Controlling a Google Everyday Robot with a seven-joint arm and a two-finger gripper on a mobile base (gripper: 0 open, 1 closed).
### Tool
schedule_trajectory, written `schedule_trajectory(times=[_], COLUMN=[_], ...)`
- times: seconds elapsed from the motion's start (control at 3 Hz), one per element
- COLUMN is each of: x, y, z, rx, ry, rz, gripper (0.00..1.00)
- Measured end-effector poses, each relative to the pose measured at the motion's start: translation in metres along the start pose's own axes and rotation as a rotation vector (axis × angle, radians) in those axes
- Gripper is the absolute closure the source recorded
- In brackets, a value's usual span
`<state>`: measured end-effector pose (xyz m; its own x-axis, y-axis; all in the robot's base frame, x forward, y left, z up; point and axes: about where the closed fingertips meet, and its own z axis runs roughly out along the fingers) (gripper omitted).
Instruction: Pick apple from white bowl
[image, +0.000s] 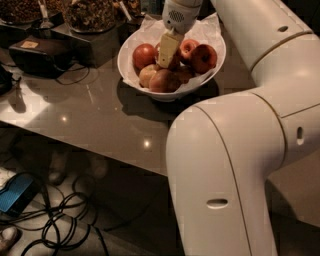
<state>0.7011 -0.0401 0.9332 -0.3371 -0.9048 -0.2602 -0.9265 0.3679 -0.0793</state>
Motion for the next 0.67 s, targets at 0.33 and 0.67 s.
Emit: schedule_trajectory(times=[0.33, 0.67], x=[0.0, -0.0074], y=[0.0, -0.0051], z=[0.0, -0.003], rx=[0.0, 0.028], ry=[0.0, -0.035], rz=[0.0, -0.002], gripper=[1.0, 1.0])
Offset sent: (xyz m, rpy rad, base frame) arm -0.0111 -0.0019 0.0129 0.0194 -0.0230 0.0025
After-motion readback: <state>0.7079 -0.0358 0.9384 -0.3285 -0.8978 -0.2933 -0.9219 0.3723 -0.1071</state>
